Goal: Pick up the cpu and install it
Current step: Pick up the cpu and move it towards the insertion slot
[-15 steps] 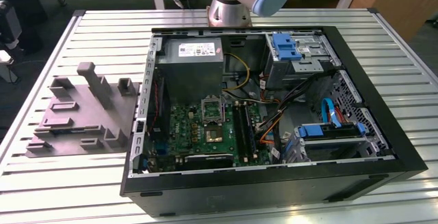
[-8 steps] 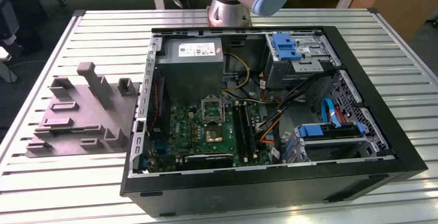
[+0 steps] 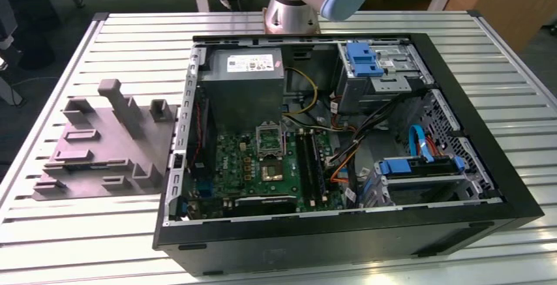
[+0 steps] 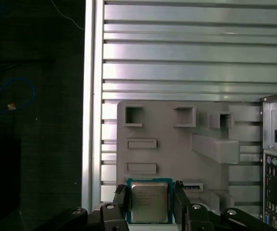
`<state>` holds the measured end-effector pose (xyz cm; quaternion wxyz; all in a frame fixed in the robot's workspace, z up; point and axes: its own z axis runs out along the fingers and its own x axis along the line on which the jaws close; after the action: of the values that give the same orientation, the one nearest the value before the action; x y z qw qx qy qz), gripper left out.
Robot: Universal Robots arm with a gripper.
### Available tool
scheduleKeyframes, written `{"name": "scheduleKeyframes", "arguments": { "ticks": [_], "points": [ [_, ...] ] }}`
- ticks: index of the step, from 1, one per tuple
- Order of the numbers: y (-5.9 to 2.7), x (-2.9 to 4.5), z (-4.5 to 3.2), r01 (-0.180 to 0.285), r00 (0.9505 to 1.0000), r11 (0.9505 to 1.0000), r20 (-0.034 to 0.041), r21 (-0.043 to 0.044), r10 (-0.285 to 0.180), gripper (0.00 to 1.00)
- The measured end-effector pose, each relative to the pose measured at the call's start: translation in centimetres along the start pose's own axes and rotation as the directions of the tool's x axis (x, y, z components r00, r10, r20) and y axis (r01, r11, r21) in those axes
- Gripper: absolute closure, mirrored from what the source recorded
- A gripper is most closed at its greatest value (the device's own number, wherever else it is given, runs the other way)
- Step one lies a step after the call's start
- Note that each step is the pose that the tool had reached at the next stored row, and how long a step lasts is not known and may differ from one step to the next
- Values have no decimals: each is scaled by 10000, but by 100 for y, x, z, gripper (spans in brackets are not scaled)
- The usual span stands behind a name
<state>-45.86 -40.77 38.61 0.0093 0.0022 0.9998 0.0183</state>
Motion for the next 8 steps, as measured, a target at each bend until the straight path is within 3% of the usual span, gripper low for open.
{"name": "scheduleKeyframes", "arguments": {
  "ticks": [8],
  "points": [
    [1,-4,-5,0,10000,10000,-4,1,0,53]
  ]
}}
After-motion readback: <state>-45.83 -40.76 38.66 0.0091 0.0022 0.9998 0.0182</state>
